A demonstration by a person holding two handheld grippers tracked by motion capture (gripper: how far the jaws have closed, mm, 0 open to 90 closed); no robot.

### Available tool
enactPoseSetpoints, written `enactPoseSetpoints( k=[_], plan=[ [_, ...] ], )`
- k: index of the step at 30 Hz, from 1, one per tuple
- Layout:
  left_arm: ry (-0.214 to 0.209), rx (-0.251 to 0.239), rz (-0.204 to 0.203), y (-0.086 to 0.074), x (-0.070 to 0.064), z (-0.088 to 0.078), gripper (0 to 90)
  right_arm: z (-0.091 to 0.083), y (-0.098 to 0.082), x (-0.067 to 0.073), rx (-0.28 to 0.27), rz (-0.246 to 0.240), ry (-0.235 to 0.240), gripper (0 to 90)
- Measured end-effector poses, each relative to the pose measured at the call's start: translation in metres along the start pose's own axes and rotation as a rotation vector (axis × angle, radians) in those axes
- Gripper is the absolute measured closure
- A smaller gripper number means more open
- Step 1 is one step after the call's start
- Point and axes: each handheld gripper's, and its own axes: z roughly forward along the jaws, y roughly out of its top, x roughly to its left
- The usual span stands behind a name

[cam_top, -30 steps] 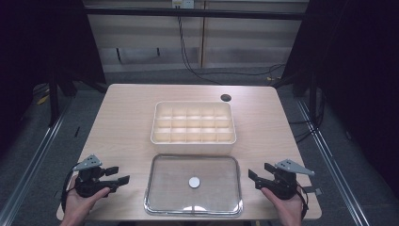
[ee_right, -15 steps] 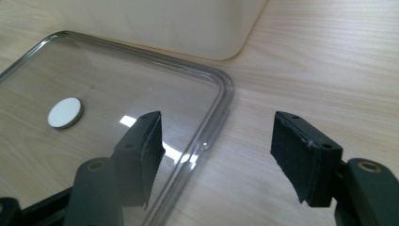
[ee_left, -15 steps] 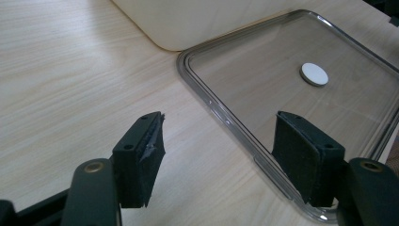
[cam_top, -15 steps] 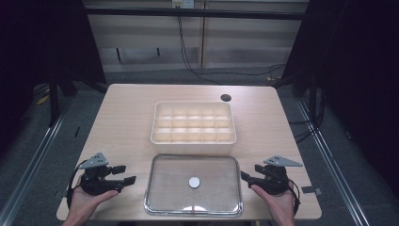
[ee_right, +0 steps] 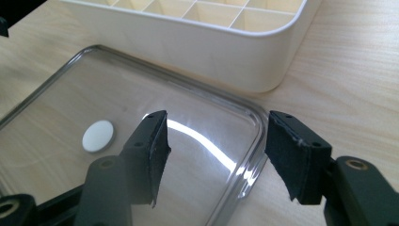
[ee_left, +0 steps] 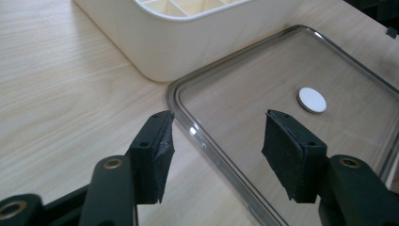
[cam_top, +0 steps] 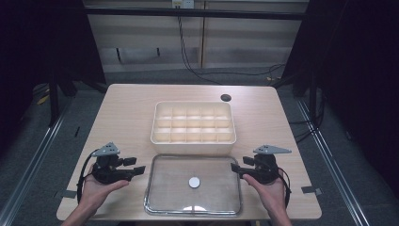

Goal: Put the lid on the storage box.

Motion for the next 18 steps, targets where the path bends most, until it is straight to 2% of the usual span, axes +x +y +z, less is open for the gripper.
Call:
enactPoseSetpoints(
  k=[2, 5, 8, 11, 13, 14, 18],
  plan=[
    [0.001, 0.024, -0.003, -0.002, 0.001, 0.007, 44.2, 0.006, -0.004, -0.004, -0.005, 0.027, -0.008, 39.9],
    [0.0, 0.038, -0.001, -0.007, 0.004, 0.012, 44.7, 0.013, -0.009, -0.007, 0.02, 0.024, -0.02, 40.9],
    [-0.007, 0.056, -0.024, -0.012, 0.009, 0.015, 45.3, 0.014, -0.013, -0.01, 0.029, 0.036, -0.018, 43.8],
    [0.005, 0.062, -0.001, -0.013, 0.009, 0.016, 46.6, 0.016, -0.017, -0.013, 0.04, 0.034, -0.033, 46.3],
    [-0.001, 0.071, 0.003, -0.015, 0.009, 0.016, 48.6, 0.019, -0.02, -0.014, 0.056, 0.031, -0.052, 47.8],
    [-0.015, 0.081, 0.003, -0.018, 0.009, 0.017, 52.9, 0.022, -0.026, -0.015, 0.07, 0.029, -0.059, 48.8],
    [-0.025, 0.124, 0.006, -0.026, 0.008, 0.024, 51.8, 0.024, -0.028, -0.015, 0.081, 0.028, -0.066, 49.8]
  ],
)
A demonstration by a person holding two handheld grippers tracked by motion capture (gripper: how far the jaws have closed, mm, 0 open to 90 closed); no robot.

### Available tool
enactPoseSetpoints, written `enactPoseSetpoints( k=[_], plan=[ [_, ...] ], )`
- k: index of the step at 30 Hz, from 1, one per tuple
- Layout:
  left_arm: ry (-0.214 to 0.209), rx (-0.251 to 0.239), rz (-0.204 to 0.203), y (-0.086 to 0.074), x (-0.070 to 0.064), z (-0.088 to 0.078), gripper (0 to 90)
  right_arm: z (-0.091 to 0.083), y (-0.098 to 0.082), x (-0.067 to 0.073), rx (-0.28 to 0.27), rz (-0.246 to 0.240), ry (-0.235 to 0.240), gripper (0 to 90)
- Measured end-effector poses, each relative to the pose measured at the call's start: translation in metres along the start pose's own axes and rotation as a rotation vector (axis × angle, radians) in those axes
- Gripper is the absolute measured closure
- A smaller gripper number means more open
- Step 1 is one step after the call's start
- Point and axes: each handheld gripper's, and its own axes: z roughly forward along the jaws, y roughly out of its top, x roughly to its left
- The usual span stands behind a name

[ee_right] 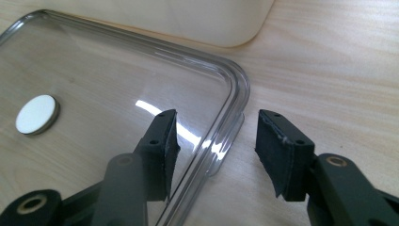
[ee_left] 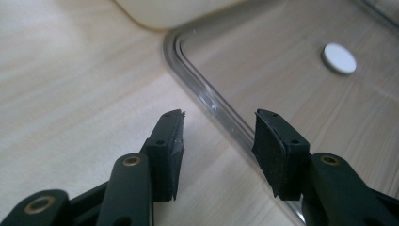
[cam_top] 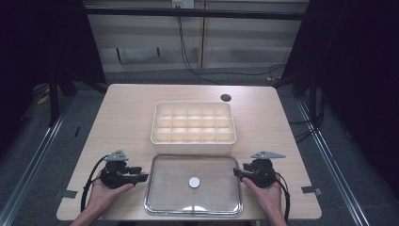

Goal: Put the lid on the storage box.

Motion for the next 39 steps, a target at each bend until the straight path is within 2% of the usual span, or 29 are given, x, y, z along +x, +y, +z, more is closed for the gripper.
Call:
enactPoseSetpoints(
  k=[4, 7, 9, 12, 17, 21, 26, 30, 33, 37, 38, 39],
  plan=[
    [-0.017, 0.002, -0.01, 0.001, -0.001, 0.004, 50.9, 0.001, 0.0, 0.0, 0.002, 0.0, 0.0, 50.1],
    [-0.01, 0.017, -0.017, 0.002, -0.003, 0.008, 50.1, 0.004, 0.0, 0.0, 0.009, -0.002, -0.002, 50.3],
    [-0.038, 0.021, -0.015, 0.003, -0.005, 0.01, 49.3, 0.005, 0.0, 0.001, 0.016, -0.002, -0.006, 50.0],
    [-0.033, 0.024, -0.005, 0.004, -0.009, 0.013, 48.2, 0.007, -0.001, 0.003, 0.01, -0.011, -0.014, 49.1],
    [-0.047, 0.035, 0.014, 0.005, -0.015, 0.015, 47.7, 0.009, -0.002, 0.005, 0.025, -0.003, -0.02, 48.1],
    [-0.053, 0.039, 0.031, 0.005, -0.018, 0.017, 49.8, 0.012, -0.003, 0.005, 0.04, 0.0, -0.015, 48.2],
    [-0.039, 0.048, 0.051, 0.005, -0.02, 0.017, 52.6, 0.014, -0.003, 0.008, 0.031, -0.008, -0.021, 48.4],
    [-0.032, 0.054, 0.069, 0.005, -0.021, 0.016, 54.8, 0.014, -0.003, 0.006, 0.021, 0.027, -0.006, 48.4],
    [-0.035, 0.058, 0.07, 0.005, -0.02, 0.016, 56.9, 0.014, -0.002, 0.003, 0.018, 0.064, -0.003, 53.2],
    [-0.04, 0.06, 0.069, 0.005, -0.018, 0.016, 60.9, 0.014, -0.003, -0.006, -0.008, 0.154, 0.027, 61.2],
    [-0.039, 0.06, 0.068, 0.005, -0.019, 0.016, 61.4, 0.013, -0.003, -0.011, -0.021, 0.199, 0.051, 64.6],
    [-0.037, 0.06, 0.069, 0.005, -0.019, 0.016, 61.4, 0.013, -0.003, -0.011, -0.021, 0.199, 0.051, 64.6]
  ],
)
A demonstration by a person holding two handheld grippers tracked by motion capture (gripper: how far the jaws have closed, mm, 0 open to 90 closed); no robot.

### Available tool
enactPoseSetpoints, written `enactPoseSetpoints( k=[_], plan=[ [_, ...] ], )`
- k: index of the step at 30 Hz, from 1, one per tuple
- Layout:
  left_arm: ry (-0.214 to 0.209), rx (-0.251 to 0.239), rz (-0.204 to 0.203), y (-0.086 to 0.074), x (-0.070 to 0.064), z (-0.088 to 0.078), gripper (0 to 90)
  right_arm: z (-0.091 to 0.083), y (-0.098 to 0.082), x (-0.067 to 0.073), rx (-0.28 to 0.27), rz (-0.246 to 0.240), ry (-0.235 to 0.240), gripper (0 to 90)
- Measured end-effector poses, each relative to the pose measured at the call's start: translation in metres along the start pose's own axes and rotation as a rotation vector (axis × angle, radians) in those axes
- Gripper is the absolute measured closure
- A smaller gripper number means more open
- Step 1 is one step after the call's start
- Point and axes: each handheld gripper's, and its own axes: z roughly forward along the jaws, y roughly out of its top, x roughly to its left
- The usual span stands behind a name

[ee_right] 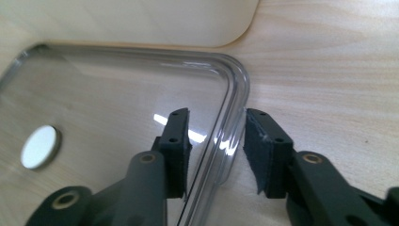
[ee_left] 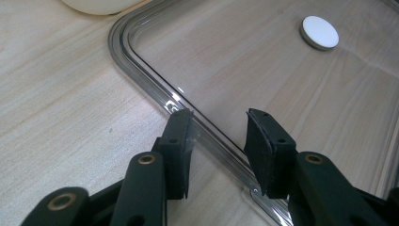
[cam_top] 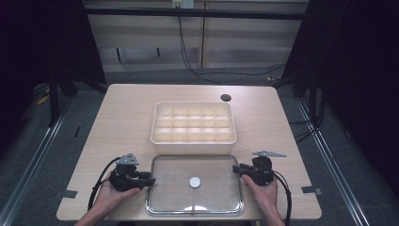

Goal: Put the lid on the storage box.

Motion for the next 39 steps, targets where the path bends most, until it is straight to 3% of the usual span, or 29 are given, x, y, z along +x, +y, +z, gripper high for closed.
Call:
enactPoseSetpoints(
  k=[2, 3, 4, 7, 11, 13, 14, 16, 21, 28, 31, 36, 39],
  plan=[
    [0.006, 0.0, 0.001, 0.0, 0.0, 0.0, 62.6, -0.002, 0.0, -0.004, -0.012, 0.039, 0.022, 68.0],
    [0.005, 0.0, -0.002, 0.0, 0.0, 0.0, 63.2, -0.004, -0.002, -0.009, -0.028, 0.093, 0.055, 71.1],
    [0.005, -0.001, -0.004, 0.0, 0.0, 0.0, 63.2, -0.004, -0.002, -0.009, -0.028, 0.093, 0.055, 71.1],
    [0.009, -0.001, -0.004, 0.0, 0.0, 0.0, 63.4, -0.006, -0.004, -0.016, -0.048, 0.164, 0.104, 73.9],
    [0.008, -0.002, -0.01, 0.0, 0.0, 0.0, 63.4, -0.009, -0.004, -0.016, -0.071, 0.188, 0.134, 73.5],
    [0.008, -0.003, -0.011, -0.001, 0.0, 0.0, 63.4, -0.009, -0.005, -0.017, -0.081, 0.216, 0.207, 71.6],
    [0.011, -0.004, -0.012, -0.001, 0.0, 0.0, 63.5, -0.009, -0.005, -0.013, -0.097, 0.226, 0.22, 71.5],
    [0.016, -0.003, -0.011, 0.0, -0.001, 0.0, 63.4, -0.01, -0.005, -0.012, -0.097, 0.224, 0.213, 71.7],
    [0.002, -0.011, -0.015, -0.001, 0.001, 0.0, 63.8, -0.014, -0.003, -0.014, -0.101, 0.2, 0.258, 71.3],
    [0.002, -0.011, -0.011, -0.001, 0.002, 0.0, 63.8, -0.011, -0.001, -0.014, -0.076, 0.167, 0.346, 67.9],
    [0.001, -0.013, -0.012, -0.001, 0.003, 0.0, 63.8, -0.011, 0.001, -0.011, -0.066, 0.133, 0.323, 66.3],
    [-0.002, -0.014, -0.012, -0.001, 0.003, 0.0, 64.0, -0.008, 0.0, -0.008, -0.042, 0.123, 0.342, 63.1],
    [-0.009, -0.014, -0.018, -0.002, 0.004, -0.001, 63.8, -0.007, 0.001, -0.008, -0.039, 0.128, 0.353, 66.0]
  ],
)
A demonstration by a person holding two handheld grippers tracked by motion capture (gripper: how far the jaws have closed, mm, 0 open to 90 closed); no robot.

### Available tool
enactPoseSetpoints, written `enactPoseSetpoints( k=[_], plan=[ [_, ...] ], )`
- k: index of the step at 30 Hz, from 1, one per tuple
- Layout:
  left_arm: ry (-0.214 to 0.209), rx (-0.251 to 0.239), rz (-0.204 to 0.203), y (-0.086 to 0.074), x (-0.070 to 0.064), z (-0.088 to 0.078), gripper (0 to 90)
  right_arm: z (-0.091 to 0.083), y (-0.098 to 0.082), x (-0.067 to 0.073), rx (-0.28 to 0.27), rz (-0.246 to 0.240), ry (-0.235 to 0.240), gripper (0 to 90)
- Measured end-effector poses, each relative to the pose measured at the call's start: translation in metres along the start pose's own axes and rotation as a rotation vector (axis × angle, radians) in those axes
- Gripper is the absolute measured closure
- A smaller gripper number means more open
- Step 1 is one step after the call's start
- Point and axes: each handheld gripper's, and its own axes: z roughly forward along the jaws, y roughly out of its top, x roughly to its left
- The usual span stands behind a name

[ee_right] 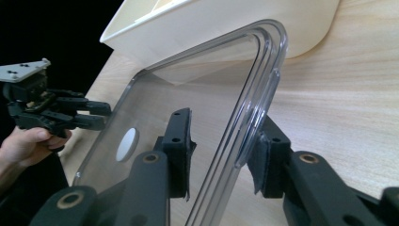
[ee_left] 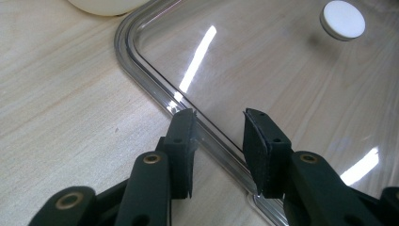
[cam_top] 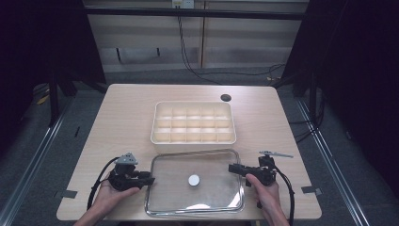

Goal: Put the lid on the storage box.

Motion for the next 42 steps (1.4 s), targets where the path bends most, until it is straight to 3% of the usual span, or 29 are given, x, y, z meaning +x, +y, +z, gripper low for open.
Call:
enactPoseSetpoints(
  k=[2, 5, 9, 14, 19, 25, 34, 42],
  plan=[
    [-0.011, -0.006, -0.009, 0.0, 0.001, 0.0, 61.7, -0.002, 0.0, -0.001, -0.01, 0.014, 0.03, 68.5],
    [-0.005, -0.009, -0.008, -0.001, 0.001, -0.001, 59.7, -0.004, -0.001, -0.001, 0.002, 0.019, 0.032, 70.2],
    [0.001, -0.016, -0.009, -0.001, 0.001, -0.001, 49.2, -0.007, -0.002, -0.001, -0.016, 0.021, 0.066, 72.7],
    [-0.025, -0.022, -0.037, -0.001, 0.003, -0.001, 40.4, -0.01, -0.002, 0.002, -0.043, 0.007, 0.066, 73.7],
    [-0.04, -0.03, -0.06, -0.001, 0.005, 0.0, 37.3, -0.013, -0.002, 0.004, -0.054, -0.007, 0.065, 73.9],
    [-0.052, -0.045, -0.063, 0.0, 0.004, 0.003, 37.9, -0.014, -0.001, 0.006, -0.06, -0.018, 0.064, 73.9],
    [-0.071, -0.065, -0.108, 0.001, 0.006, 0.006, 39.8, -0.014, -0.001, 0.007, -0.061, -0.022, 0.056, 73.7],
    [-0.081, -0.081, -0.127, 0.002, 0.007, 0.001, 46.3, -0.012, -0.001, 0.007, -0.044, -0.034, 0.022, 71.7]
  ],
)
